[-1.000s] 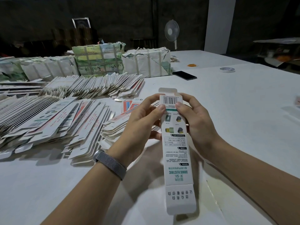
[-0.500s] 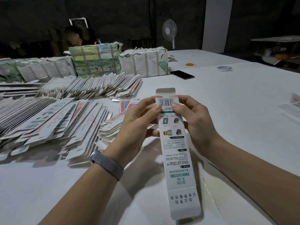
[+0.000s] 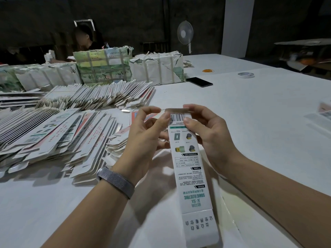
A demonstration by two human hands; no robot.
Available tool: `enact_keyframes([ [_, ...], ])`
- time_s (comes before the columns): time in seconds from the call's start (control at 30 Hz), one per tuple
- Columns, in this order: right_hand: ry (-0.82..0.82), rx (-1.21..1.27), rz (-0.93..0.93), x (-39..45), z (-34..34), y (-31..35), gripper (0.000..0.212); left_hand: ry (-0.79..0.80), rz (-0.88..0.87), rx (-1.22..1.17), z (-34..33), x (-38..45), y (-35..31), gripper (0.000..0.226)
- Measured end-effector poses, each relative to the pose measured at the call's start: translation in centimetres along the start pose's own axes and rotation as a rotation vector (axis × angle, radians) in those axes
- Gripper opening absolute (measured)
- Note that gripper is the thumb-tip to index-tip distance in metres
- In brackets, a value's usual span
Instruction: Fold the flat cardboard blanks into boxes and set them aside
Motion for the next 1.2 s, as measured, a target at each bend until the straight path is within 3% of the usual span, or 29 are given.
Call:
enact_keyframes([
  [0.13,0.012,-0.022,0.0,0.06,0.14,-0.16,0.016,0.001,0.03,0.059,0.0,0.06,0.55,0.005],
  [0.87,0.006,-0.008,-0.002,0.01,-0.22,0.53,0.018,0.029,0.071,0.072,-0.32,0.12,0.86,0.008],
  [1.0,0.036,-0.024,-0.038,-0.04,-0.43,0.23,0.022,0.019,0.045,0.058,-0.2,0.04,0.62,0.017],
  [1.2,0.038,-0.056,-0.032,0.07,-0.36,0.26,0.022,-0.003,0.028,0.079,-0.07,0.04,0.61,0.006],
])
Point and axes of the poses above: each hand's wrist, its own x-axis towards the middle knuckle, its own z-axis out of the back of the hand, y = z × x, the point moved 9 cm from there along x, towards the middle knuckle, and after that the axes turned 9 degrees about z, right-handed, at the moved point
